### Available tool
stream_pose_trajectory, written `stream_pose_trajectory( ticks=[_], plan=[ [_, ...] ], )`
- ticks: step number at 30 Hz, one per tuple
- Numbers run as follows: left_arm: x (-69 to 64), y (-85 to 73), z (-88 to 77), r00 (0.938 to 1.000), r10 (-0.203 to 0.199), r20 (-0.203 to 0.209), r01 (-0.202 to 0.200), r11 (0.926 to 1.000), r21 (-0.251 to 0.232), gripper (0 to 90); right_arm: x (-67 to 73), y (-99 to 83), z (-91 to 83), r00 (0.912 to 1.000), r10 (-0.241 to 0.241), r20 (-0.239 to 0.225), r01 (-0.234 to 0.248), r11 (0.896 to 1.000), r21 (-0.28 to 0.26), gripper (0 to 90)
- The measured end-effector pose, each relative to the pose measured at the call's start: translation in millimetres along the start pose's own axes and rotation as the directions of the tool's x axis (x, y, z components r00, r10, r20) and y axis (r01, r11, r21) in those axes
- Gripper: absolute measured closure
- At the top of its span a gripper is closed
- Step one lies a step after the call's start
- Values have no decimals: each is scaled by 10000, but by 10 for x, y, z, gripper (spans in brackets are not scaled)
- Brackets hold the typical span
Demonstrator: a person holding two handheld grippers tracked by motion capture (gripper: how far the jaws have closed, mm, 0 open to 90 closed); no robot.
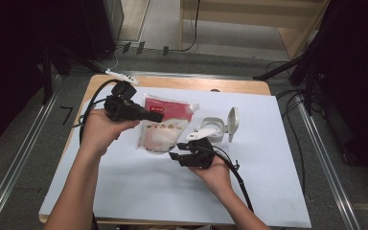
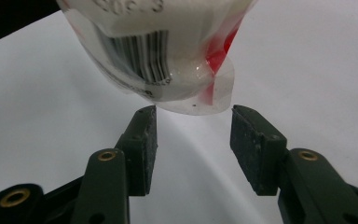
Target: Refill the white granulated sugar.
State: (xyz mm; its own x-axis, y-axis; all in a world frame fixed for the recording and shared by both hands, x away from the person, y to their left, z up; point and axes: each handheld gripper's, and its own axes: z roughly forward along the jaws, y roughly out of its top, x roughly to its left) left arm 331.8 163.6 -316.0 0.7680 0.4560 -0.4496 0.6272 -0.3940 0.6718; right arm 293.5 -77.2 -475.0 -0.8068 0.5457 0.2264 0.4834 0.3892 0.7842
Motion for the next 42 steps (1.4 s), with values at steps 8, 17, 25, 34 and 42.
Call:
stream_pose_trajectory(
  ticks=[8,17,25,34,42],
  plan=[
    [-10,-1,37,9980,-367,511,359,9992,149,900,18,-122,158,9981,-543,302,544,9985,0,539],
    [85,-30,176,9910,-1129,724,1119,9936,167,900,107,-214,200,9945,-1040,88,1044,9921,-695,574],
    [27,-7,234,9971,-758,78,758,9971,-7,897,268,-184,130,9858,-1678,68,1678,9824,-816,573],
    [-43,-11,458,9995,229,-206,-206,9944,1040,804,374,-103,35,9898,-1233,-708,1148,9868,-1144,594],
    [25,-18,482,9957,-804,465,741,9896,1233,900,374,-106,6,9905,-1049,-893,945,9891,-1133,585]
  ],
)
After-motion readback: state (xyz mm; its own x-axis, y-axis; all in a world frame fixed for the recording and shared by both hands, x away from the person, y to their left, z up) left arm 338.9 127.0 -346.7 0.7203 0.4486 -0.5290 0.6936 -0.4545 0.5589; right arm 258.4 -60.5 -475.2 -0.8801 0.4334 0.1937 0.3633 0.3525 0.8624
